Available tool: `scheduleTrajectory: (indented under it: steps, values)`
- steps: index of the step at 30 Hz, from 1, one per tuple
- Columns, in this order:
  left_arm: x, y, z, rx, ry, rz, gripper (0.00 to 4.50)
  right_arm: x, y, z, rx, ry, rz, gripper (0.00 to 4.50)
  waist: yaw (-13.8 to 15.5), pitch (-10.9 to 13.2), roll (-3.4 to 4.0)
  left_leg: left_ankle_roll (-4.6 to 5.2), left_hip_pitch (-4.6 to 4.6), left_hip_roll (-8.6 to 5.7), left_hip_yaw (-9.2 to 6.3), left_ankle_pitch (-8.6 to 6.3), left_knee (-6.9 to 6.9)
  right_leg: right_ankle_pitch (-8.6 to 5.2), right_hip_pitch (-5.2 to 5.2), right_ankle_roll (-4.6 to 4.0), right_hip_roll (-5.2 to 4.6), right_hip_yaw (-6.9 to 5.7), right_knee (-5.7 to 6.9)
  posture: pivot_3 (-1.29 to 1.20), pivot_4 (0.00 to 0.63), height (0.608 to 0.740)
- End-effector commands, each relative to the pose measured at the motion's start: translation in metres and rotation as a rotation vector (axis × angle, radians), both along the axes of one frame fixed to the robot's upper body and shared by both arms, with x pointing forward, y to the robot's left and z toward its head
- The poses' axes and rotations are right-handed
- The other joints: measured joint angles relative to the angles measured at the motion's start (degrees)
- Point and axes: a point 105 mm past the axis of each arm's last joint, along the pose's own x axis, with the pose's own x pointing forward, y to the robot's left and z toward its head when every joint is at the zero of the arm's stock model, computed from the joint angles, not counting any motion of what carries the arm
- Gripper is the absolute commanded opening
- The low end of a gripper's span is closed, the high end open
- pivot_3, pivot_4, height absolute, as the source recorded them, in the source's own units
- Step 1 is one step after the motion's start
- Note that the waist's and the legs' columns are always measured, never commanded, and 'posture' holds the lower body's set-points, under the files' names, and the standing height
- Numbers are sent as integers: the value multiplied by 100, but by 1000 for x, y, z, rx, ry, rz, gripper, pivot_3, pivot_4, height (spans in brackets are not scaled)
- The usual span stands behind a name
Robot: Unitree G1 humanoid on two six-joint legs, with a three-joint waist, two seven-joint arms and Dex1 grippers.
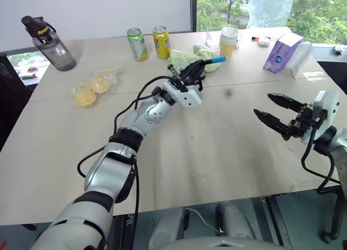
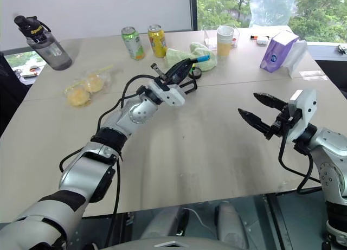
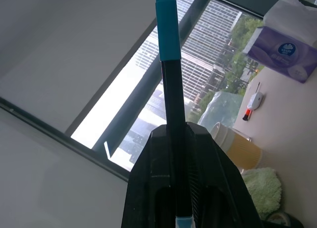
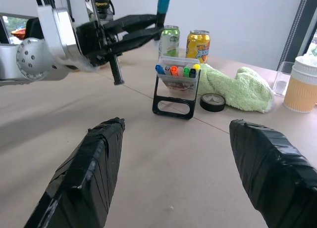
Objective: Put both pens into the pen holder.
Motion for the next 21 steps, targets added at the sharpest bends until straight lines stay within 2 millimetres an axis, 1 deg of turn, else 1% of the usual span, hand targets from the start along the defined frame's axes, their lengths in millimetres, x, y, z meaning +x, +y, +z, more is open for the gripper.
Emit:
scheduleTrajectory:
  steps: [1,6,8,14,21]
  values:
    - [6,0,11,-10,-35,6,65,-5,2,12,0,-51,7,3620,-1,0,0,0,0,0,0,0,0,0,0,0,0,0,0,0,150,740]
    - [14,-4,-2,15,40,10,65,-6,-1,13,-5,-51,0,3620,-6,0,0,0,-1,0,2,0,0,0,-2,0,1,1,2,0,150,740]
    - [18,-4,-4,10,63,24,65,-7,0,12,-6,-49,-1,3620,-9,0,-1,0,-2,-1,4,0,0,0,-5,0,1,2,3,0,150,740]
    - [26,-7,-7,8,106,53,65,-8,0,12,-6,-49,-3,3620,-3,0,-1,0,-7,-1,5,0,0,0,-10,0,2,3,5,0,150,740]
    - [31,-8,-4,-22,121,85,65,-10,-2,11,-8,-47,-14,3620,-7,0,-1,0,-11,-2,9,0,0,0,-18,0,3,8,8,0,150,740]
